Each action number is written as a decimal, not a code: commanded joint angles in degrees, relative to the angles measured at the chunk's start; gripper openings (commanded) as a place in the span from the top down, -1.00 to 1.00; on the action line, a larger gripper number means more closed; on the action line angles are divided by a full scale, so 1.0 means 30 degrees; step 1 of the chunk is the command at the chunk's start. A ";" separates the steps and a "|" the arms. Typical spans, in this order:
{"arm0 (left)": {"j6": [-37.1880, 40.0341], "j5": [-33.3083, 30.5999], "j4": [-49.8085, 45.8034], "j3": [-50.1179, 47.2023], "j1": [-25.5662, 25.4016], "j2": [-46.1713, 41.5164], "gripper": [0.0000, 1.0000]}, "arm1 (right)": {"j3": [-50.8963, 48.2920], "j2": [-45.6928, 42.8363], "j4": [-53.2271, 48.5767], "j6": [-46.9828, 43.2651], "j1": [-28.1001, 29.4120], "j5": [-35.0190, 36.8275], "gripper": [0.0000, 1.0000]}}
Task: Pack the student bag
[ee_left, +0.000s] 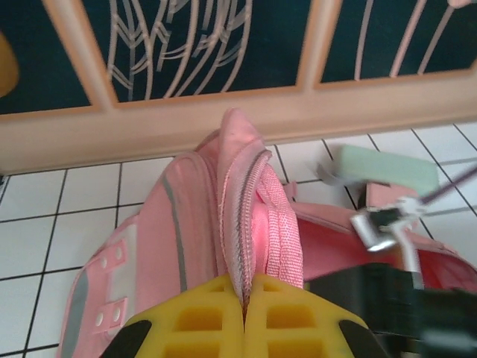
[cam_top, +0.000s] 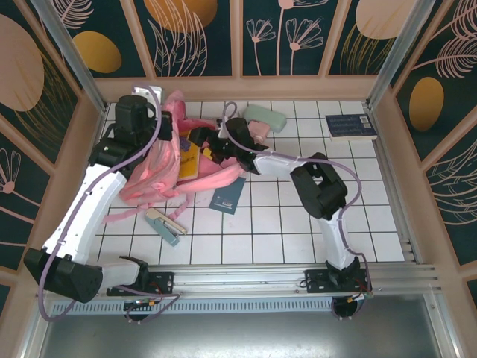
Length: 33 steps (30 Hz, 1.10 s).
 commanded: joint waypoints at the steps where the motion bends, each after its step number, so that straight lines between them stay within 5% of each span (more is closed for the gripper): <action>1: -0.1191 -0.1517 0.1853 -0.0496 0.1032 -0.0449 1.00 | -0.0659 -0.1876 0.0800 -0.1677 -0.0706 -0.0479 -0.97; 14: -0.2016 -0.0386 0.3242 -0.2158 0.1822 -0.0359 1.00 | -0.0239 -0.1885 -0.1481 -0.3281 -0.1684 -0.2139 -0.77; 18: -0.2371 -0.2494 0.3068 -0.2324 0.1890 -0.0461 1.00 | -0.1613 -0.2672 -0.0828 -0.2554 -0.2451 -0.0964 -0.63; 23: -0.5833 -0.2137 0.4578 -0.4312 0.4581 -0.1934 1.00 | -0.2585 -0.3905 -0.1557 -0.3155 -0.4222 -0.0973 -0.53; 33: -0.5329 0.2094 0.5180 -0.5405 0.4703 -0.0167 1.00 | -0.2275 -0.6334 -0.9043 -0.5258 -0.9178 0.5907 -0.54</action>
